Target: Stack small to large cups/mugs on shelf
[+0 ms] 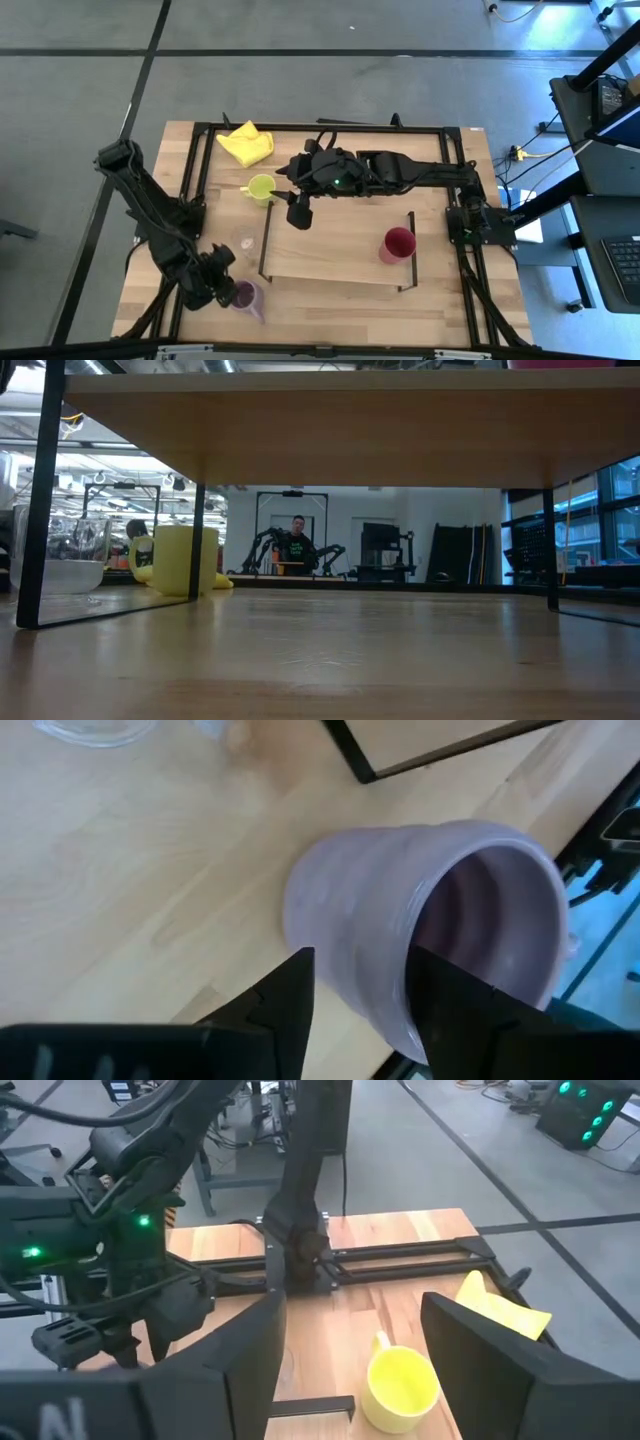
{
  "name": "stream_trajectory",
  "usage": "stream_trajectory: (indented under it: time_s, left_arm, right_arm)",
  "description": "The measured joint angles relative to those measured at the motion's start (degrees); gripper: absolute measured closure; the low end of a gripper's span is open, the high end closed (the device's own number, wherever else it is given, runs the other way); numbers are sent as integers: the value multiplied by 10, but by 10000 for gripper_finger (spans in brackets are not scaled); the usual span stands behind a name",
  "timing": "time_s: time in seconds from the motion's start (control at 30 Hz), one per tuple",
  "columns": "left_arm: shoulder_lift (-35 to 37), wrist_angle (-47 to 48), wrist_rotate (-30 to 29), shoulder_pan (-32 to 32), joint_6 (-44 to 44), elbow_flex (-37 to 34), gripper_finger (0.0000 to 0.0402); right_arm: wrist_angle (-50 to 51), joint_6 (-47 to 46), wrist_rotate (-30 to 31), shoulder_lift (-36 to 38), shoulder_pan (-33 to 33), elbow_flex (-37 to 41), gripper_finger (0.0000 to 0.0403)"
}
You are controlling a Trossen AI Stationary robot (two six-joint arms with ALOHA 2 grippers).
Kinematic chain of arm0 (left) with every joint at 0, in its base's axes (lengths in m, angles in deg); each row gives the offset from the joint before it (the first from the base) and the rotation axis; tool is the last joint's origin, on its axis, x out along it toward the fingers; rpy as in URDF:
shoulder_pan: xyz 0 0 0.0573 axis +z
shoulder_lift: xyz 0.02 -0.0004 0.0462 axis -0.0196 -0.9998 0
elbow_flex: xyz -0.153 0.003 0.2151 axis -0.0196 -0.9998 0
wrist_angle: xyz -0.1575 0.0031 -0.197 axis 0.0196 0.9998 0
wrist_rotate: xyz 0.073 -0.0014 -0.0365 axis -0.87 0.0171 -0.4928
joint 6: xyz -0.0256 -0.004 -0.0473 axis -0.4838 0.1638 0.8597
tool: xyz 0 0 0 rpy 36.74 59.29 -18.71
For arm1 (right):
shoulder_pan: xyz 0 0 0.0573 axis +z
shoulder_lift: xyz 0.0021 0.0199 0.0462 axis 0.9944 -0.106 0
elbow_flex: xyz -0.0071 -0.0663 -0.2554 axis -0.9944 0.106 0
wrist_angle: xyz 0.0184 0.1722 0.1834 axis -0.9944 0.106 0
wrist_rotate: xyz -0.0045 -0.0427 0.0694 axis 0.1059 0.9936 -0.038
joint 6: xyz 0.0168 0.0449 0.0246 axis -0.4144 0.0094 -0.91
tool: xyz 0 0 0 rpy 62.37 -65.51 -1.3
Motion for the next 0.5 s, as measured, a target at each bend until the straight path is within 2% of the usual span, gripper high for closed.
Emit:
stream_trajectory:
  time_s: [0.23, 0.5]
  left_arm:
    - [-19, -6, 9, 0, -9, 0, 257]
    - [-21, 0, 14, 7, -82, 18, 336]
  right_arm:
    - [2, 0, 0, 0, 0, 0, 169]
    - [27, -19, 0, 0, -13, 0, 169]
